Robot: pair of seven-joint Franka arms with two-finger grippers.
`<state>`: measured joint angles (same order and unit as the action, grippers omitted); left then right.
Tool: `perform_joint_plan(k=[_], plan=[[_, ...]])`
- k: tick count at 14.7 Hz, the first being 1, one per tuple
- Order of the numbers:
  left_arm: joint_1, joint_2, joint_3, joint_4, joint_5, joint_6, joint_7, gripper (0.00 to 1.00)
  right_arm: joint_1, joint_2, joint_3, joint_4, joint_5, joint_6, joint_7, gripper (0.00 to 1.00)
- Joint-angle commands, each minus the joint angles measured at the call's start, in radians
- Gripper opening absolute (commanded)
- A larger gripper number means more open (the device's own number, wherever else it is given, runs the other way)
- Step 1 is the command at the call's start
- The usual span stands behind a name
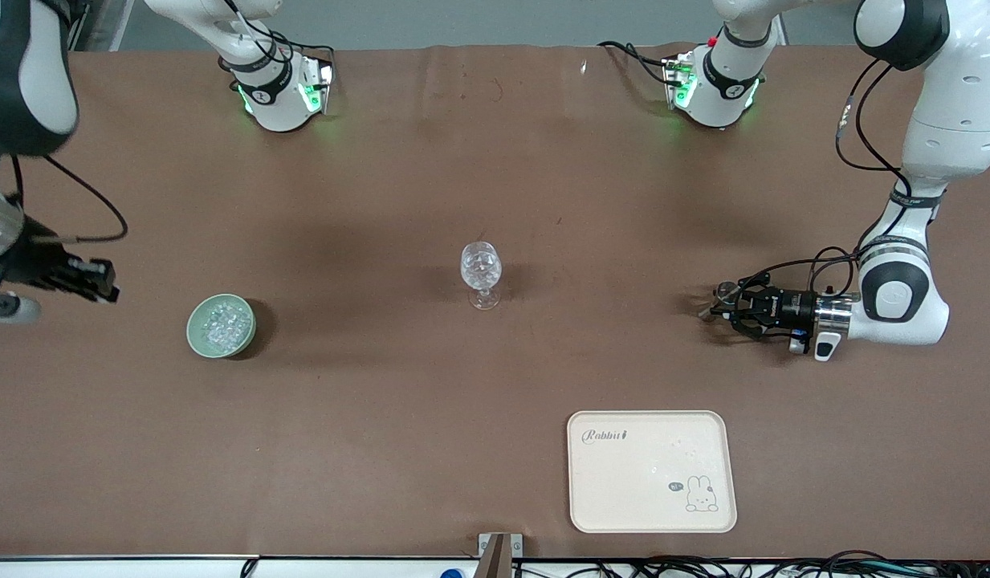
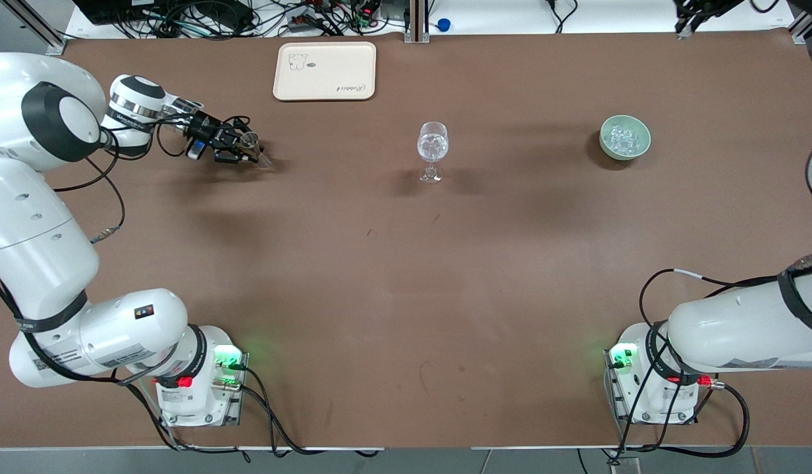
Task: Pour wine and add ice with both arms
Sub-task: 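Lift the jigger with the left gripper while the right gripper lifts ice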
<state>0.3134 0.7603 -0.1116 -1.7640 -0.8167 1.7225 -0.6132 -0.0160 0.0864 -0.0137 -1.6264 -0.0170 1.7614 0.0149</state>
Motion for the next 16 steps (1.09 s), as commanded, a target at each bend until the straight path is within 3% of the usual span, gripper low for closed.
perform_joint_plan(k=[1, 5, 11, 16], plan=[[0.004, -0.003, -0.003, 0.004, -0.031, -0.036, 0.015, 0.12, 0.013, -0.105, 0.001, -0.036, 0.003, -0.075, 0.011, 0.03], [-0.007, -0.013, -0.008, 0.018, -0.042, -0.052, 0.004, 0.01, 0.011, -0.116, 0.0, -0.038, 0.005, -0.091, 0.011, 0.03], [-0.02, -0.058, -0.14, 0.121, -0.068, -0.06, -0.225, 0.01, 0.011, -0.111, 0.0, -0.053, 0.005, -0.086, 0.011, 0.03], [-0.131, -0.124, -0.195, 0.152, -0.071, 0.064, -0.425, 0.01, 0.008, -0.109, 0.0, -0.049, 0.005, -0.082, 0.008, 0.03]])
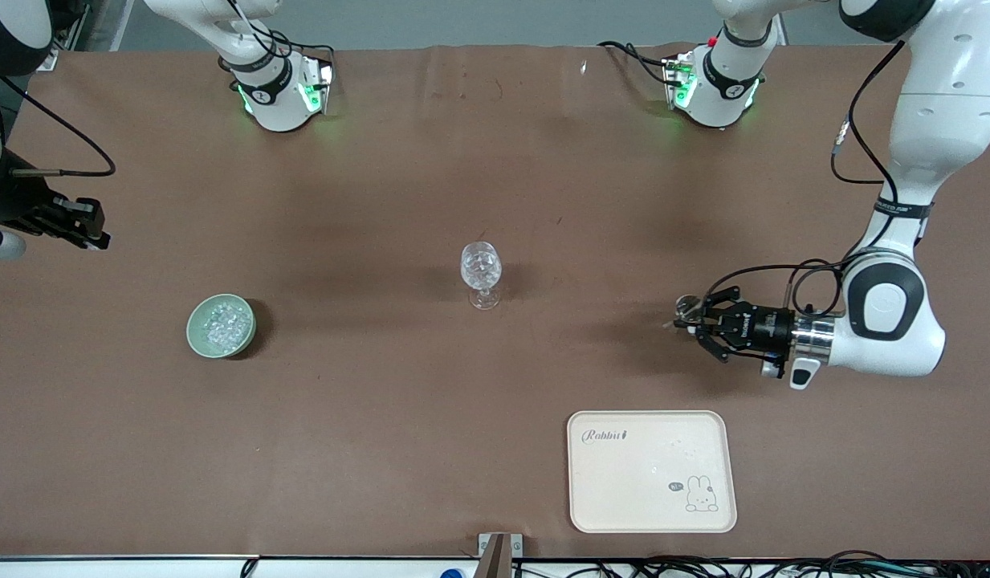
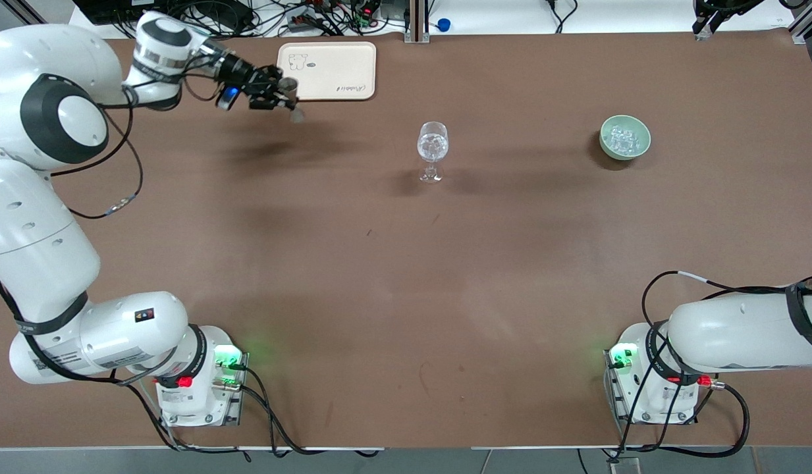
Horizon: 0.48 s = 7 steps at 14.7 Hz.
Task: Pour wine and add ice with both arms
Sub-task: 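Carry the jigger over the wine glass with the left gripper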
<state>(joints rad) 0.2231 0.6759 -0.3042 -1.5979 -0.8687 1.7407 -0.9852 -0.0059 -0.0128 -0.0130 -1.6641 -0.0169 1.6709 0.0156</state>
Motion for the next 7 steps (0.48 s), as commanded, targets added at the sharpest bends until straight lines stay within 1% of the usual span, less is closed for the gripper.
perform_joint_plan(k=[1, 4, 7], plan=[[-0.063, -0.047, -0.015, -0.014, -0.021, 0.077, -0.078, 0.01, 0.0, -0.01, -0.001, -0.012, 0.005, 0.009, 0.009, 0.03], [-0.132, -0.077, -0.045, -0.016, -0.02, 0.161, -0.17, 0.01, -0.002, -0.01, -0.001, -0.013, 0.005, 0.01, 0.007, 0.03], [-0.218, -0.114, -0.049, -0.016, -0.016, 0.235, -0.281, 0.01, -0.003, -0.01, -0.001, -0.016, 0.005, 0.01, 0.004, 0.03]])
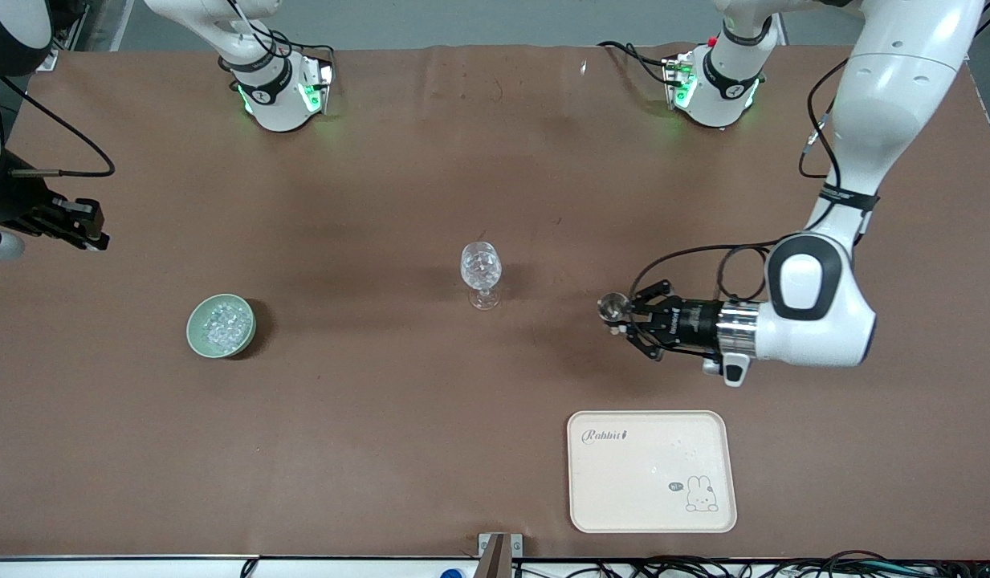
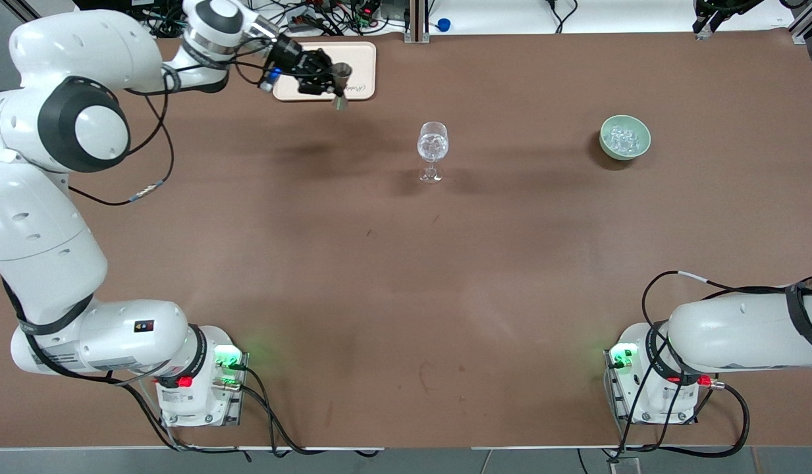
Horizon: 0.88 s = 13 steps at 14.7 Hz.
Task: Pour wine and add ice with both arms
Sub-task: 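Carry the jigger over the wine glass with the left gripper, then tilt the jigger over the glass rim with the left gripper to pour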
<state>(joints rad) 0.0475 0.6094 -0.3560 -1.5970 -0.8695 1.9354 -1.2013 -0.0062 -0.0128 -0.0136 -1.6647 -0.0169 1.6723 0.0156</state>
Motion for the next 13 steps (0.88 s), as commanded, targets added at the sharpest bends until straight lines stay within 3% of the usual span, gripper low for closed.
perform_joint_plan(k=[1, 5, 13], plan=[[-0.069, -0.056, 0.005, -0.017, -0.008, 0.06, -0.093, 0.01, -0.003, -0.01, 0.0, -0.015, 0.005, 0.009, 0.004, 0.03], [-0.185, -0.086, 0.011, -0.024, 0.007, 0.143, -0.188, 0.01, -0.006, -0.01, -0.002, -0.015, 0.005, 0.006, -0.002, 0.03], [-0.31, -0.12, 0.005, -0.02, 0.292, 0.177, -0.46, 0.01, -0.006, -0.009, -0.005, -0.015, 0.005, 0.007, -0.005, 0.03]])
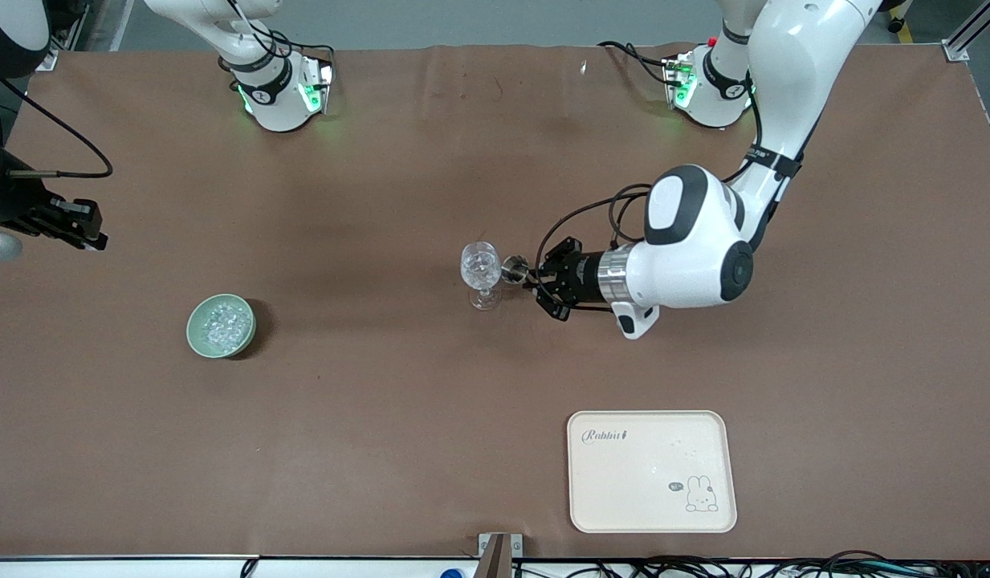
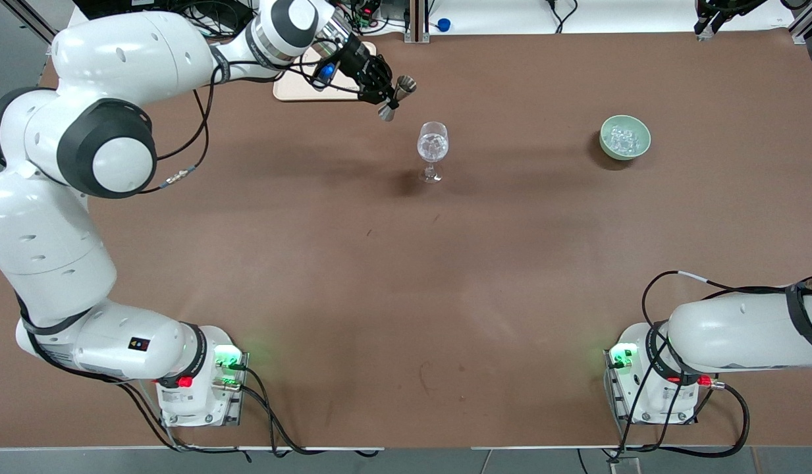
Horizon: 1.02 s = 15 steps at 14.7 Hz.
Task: Pour wine and add ice with both arms
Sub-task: 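Tilt the jigger over the glass rim with the left gripper to pour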
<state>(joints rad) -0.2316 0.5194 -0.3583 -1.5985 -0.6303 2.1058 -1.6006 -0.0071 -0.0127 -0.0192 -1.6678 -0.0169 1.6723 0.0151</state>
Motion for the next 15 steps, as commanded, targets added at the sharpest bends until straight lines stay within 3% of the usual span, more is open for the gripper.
perform_joint_plan(k=[1, 15], plan=[[-0.047, -0.03, 0.007, -0.018, 0.088, 0.006, -0.09, 0.01, -0.005, -0.009, 0.001, -0.012, 0.005, 0.007, -0.004, 0.03], [-0.161, -0.024, 0.007, 0.017, 0.363, 0.006, -0.364, 0.01, -0.005, -0.01, 0.001, -0.013, 0.005, 0.007, -0.004, 0.04]])
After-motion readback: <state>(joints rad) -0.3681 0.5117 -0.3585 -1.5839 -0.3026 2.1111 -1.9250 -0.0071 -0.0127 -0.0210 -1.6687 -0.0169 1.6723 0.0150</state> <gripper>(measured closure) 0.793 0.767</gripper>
